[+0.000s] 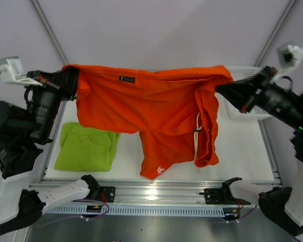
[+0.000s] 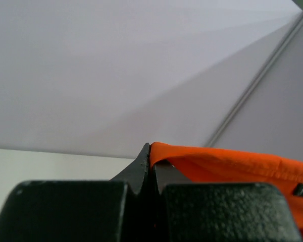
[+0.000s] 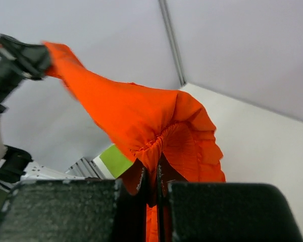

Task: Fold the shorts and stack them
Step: Flatten the shorts out

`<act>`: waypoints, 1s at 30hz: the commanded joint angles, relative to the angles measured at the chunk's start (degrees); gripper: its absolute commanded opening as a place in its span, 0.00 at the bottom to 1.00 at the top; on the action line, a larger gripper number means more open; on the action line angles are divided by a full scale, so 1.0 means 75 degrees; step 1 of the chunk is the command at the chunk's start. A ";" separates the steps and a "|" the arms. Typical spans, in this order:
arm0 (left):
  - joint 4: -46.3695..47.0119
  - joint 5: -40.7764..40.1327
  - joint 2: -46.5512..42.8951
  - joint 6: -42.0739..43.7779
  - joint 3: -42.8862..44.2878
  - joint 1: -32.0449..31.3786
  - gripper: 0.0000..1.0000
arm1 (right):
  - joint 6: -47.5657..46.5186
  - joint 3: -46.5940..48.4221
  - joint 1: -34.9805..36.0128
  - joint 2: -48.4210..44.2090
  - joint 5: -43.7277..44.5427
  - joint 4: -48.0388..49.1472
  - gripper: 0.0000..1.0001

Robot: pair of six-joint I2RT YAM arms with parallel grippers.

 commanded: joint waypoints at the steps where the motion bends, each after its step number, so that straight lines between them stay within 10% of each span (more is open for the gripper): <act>1: -0.0364 -0.0705 0.1188 0.0614 0.0754 0.0102 0.00 | 0.0246 -0.1074 -0.0372 0.1277 -0.0678 -0.0055 0.00; 9: -0.0082 0.1274 0.2173 -0.0018 -0.0158 0.1331 0.00 | 0.1125 -0.4398 -0.1286 0.1335 -0.3415 0.3265 0.00; 30: -0.0036 0.2202 -0.1129 -0.0253 -0.0850 0.1661 0.00 | 0.1676 -0.4843 -0.0490 -0.1897 -0.3698 0.2693 0.00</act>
